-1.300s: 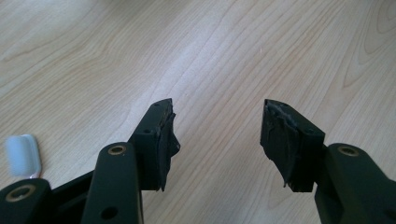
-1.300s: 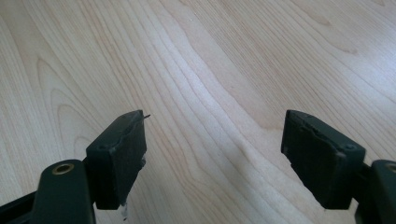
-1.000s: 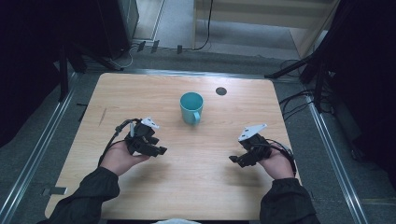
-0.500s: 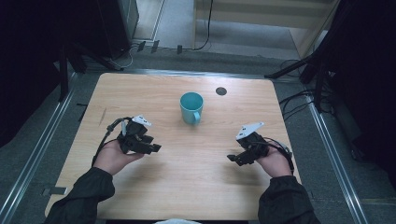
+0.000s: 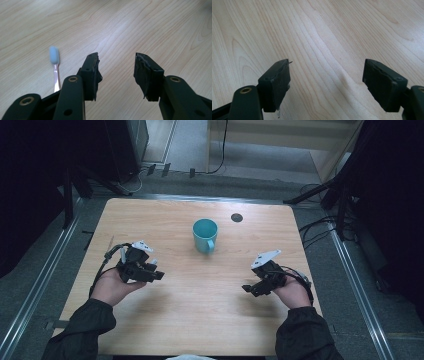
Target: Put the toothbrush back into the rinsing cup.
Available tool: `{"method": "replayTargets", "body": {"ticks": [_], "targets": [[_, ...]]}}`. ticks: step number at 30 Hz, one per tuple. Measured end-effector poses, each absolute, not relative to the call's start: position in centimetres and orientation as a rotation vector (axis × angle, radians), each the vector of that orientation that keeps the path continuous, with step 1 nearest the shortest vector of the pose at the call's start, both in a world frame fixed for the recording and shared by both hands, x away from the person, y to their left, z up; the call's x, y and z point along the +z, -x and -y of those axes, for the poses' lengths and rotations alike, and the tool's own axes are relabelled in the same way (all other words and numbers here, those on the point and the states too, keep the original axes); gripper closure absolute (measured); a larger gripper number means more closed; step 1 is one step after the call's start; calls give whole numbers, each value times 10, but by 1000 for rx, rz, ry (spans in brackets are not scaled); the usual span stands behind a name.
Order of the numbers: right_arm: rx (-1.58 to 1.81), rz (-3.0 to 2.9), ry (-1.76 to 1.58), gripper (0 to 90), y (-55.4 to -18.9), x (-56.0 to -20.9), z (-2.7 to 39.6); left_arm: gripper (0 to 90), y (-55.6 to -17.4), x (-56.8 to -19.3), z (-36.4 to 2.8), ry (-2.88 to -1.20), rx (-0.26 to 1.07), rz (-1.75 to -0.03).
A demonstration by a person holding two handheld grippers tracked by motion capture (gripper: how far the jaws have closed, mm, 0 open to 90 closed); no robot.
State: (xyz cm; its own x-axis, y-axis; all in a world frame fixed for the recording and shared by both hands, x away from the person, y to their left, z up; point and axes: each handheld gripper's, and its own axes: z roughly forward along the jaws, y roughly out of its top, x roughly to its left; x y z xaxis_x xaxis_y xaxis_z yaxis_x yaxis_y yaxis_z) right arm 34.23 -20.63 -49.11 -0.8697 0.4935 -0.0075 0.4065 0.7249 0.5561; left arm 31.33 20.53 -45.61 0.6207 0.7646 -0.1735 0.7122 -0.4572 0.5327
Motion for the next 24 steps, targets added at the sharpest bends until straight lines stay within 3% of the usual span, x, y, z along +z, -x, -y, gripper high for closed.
{"method": "replayTargets", "body": {"ticks": [24], "targets": [[820, -2787, -727, 227, -342, -492, 206, 602, -320, -448, -244, -2353, 133, -1314]]}}
